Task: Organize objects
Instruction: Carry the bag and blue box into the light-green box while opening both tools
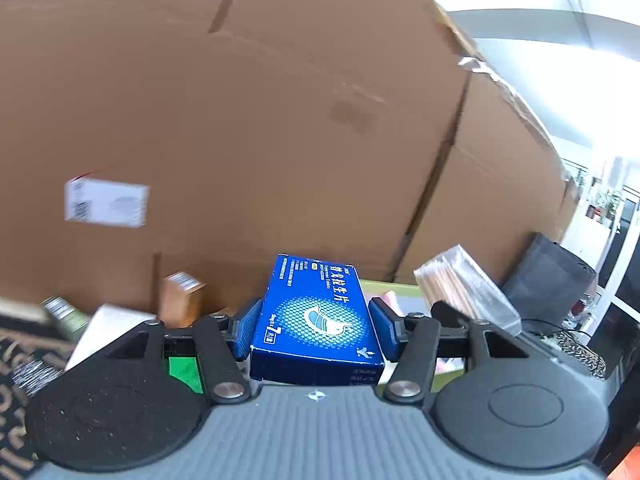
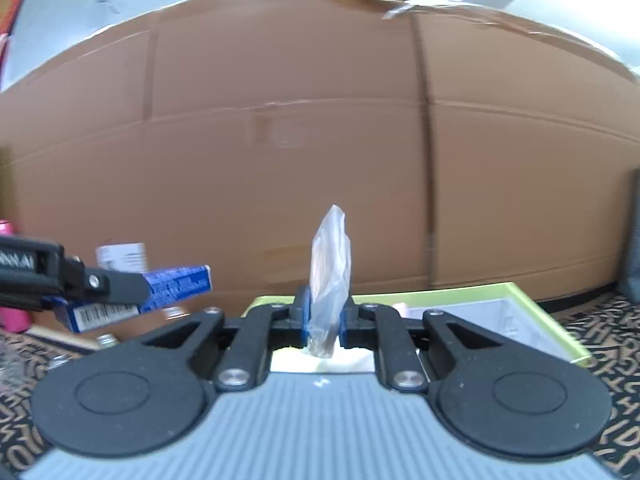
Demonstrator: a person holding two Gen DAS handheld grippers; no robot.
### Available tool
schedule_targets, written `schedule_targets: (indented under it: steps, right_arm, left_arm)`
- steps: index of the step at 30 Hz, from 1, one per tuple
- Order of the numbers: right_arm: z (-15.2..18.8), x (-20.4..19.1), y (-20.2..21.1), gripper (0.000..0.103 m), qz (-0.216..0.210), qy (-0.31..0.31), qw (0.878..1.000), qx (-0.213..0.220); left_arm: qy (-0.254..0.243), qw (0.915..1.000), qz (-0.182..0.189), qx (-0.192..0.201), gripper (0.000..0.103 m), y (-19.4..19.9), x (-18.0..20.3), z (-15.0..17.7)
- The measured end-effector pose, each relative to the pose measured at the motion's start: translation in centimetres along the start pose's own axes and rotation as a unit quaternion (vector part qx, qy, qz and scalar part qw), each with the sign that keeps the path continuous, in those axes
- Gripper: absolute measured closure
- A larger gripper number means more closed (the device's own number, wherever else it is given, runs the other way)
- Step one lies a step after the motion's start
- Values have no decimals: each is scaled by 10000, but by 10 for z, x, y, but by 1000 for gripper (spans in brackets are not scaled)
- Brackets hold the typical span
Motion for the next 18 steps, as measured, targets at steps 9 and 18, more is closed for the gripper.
schedule_targets:
  steps: [9,18]
  right_arm:
    - [0,52,-19,90,786,-212,9967,-9]
    - [10,60,-35,88,766,-412,9959,-265]
  left_arm:
    - [153,9993,345,-87,43,-66,36,12]
    - [154,9987,398,-265,43,-97,40,30]
Point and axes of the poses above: each gripper's, at about its wrist camera, not at the fingertips, and y roughly against the way its jaws point, x to its right, z to its underside, the point moved 1 cm from there along -y, roughly the way its jaws point, and after that the axes turned 11 degrees about x, right-handed, at the moved point
